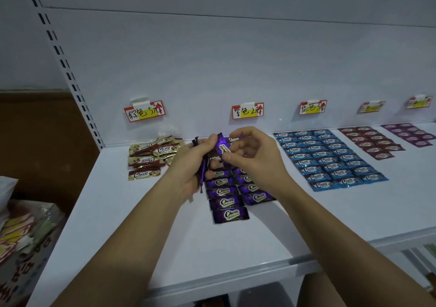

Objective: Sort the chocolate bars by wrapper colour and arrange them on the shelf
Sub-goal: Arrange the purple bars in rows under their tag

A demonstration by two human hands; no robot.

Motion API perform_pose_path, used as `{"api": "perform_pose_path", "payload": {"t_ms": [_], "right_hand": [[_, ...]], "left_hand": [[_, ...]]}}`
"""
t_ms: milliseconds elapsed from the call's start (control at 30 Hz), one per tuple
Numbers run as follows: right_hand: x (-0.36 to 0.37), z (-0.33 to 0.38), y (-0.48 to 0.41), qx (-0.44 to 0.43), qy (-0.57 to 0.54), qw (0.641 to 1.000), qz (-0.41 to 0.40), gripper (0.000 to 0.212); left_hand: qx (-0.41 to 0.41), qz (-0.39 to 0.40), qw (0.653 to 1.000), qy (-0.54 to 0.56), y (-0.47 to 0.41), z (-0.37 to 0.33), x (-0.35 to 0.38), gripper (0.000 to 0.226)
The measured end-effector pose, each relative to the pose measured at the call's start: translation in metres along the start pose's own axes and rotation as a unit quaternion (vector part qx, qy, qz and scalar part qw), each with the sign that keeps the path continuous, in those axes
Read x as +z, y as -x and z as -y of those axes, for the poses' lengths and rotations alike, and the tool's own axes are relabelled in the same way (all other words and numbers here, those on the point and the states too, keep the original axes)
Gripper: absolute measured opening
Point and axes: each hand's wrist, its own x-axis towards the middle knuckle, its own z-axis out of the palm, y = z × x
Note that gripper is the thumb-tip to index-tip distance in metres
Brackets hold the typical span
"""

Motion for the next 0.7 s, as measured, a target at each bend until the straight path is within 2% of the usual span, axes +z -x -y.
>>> {"api": "perform_pose_path", "payload": {"t_ms": [167, 267, 367, 433, 500, 567, 600, 633, 700], "right_hand": [[-0.007, -0.004, 0.002, 0.029, -0.040, 0.999, 0.023, 0.034], [-0.009, -0.003, 0.010, 0.012, -0.037, 0.999, 0.026, 0.021], [-0.017, -0.002, 0.027, -0.110, 0.072, 0.991, -0.019, 0.024], [-0.027, -0.004, 0.038, -0.208, 0.178, 0.960, -0.052, 0.033], [-0.036, -0.005, 0.050, -0.234, 0.203, 0.948, -0.068, 0.032], [-0.042, -0.006, 0.060, -0.224, 0.194, 0.952, -0.073, 0.023], [-0.046, -0.008, 0.064, -0.211, 0.189, 0.956, -0.072, 0.022], [-0.050, -0.010, 0.068, -0.193, 0.185, 0.961, -0.068, 0.019], [-0.058, -0.015, 0.073, -0.153, 0.193, 0.968, -0.053, 0.022]], "left_hand": [[-0.001, 0.019, 1.000, 0.000, 0.001, -0.006, 0.000, 0.033], [0.051, 0.022, 0.998, -0.040, 0.003, -0.012, -0.005, 0.030], [0.094, 0.034, 0.991, -0.092, 0.006, -0.015, -0.008, 0.028], [0.105, 0.057, 0.986, -0.117, 0.009, -0.015, -0.009, 0.029], [0.116, 0.075, 0.978, -0.156, 0.012, -0.013, -0.007, 0.028], [0.139, 0.066, 0.966, -0.206, 0.014, -0.010, -0.004, 0.023], [0.171, 0.058, 0.951, -0.249, 0.015, -0.008, -0.003, 0.022], [0.217, 0.055, 0.921, -0.319, 0.014, -0.006, -0.003, 0.020], [0.304, 0.077, 0.808, -0.499, 0.015, -0.004, -0.004, 0.013]]}}
